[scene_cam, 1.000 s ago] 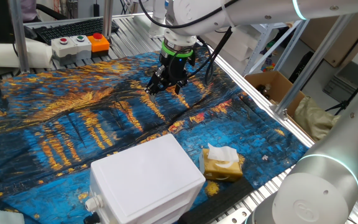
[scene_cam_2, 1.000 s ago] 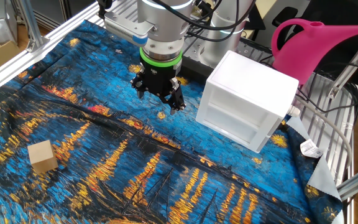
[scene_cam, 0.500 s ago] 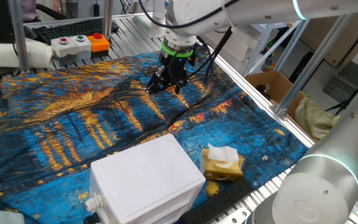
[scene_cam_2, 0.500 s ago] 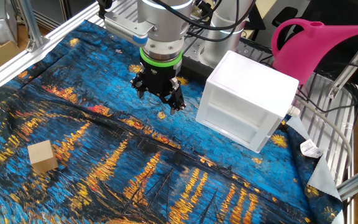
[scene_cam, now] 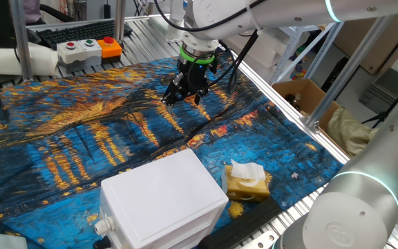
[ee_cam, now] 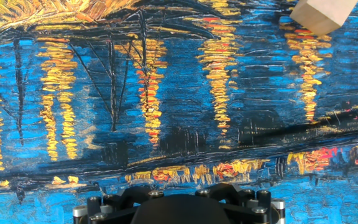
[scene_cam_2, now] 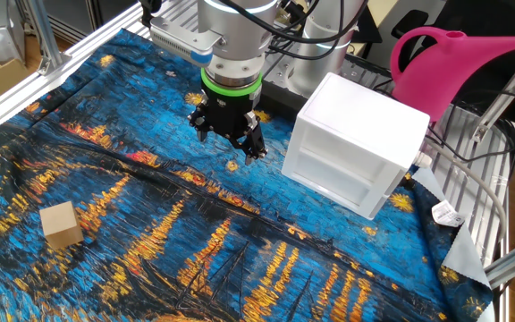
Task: Pick up the small block on the left and move it to the right
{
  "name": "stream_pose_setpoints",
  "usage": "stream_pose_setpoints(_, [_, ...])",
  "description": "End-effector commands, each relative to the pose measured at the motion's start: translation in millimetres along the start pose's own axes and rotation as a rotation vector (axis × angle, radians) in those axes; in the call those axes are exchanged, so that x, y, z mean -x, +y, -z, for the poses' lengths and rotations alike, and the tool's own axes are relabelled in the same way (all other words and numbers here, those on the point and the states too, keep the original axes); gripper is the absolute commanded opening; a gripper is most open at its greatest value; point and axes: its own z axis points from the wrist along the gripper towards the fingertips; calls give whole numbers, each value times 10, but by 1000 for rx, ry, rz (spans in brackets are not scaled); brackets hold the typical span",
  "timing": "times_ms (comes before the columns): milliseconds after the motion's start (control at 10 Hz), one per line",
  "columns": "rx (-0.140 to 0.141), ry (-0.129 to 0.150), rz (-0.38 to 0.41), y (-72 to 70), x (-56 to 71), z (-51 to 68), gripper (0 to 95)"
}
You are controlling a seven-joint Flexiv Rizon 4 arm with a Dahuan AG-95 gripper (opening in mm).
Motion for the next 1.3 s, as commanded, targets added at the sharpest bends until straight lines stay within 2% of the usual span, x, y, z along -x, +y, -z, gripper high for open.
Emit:
stream_pose_setpoints(100, [17,-36,-240,0,1,0,190])
stream_pose_setpoints(500, [23,-37,-243,0,1,0,190])
stream_pose_setpoints(600, [23,-37,-244,0,1,0,0])
stream_pose_setpoints(1300, [31,-33,-218,0,1,0,0])
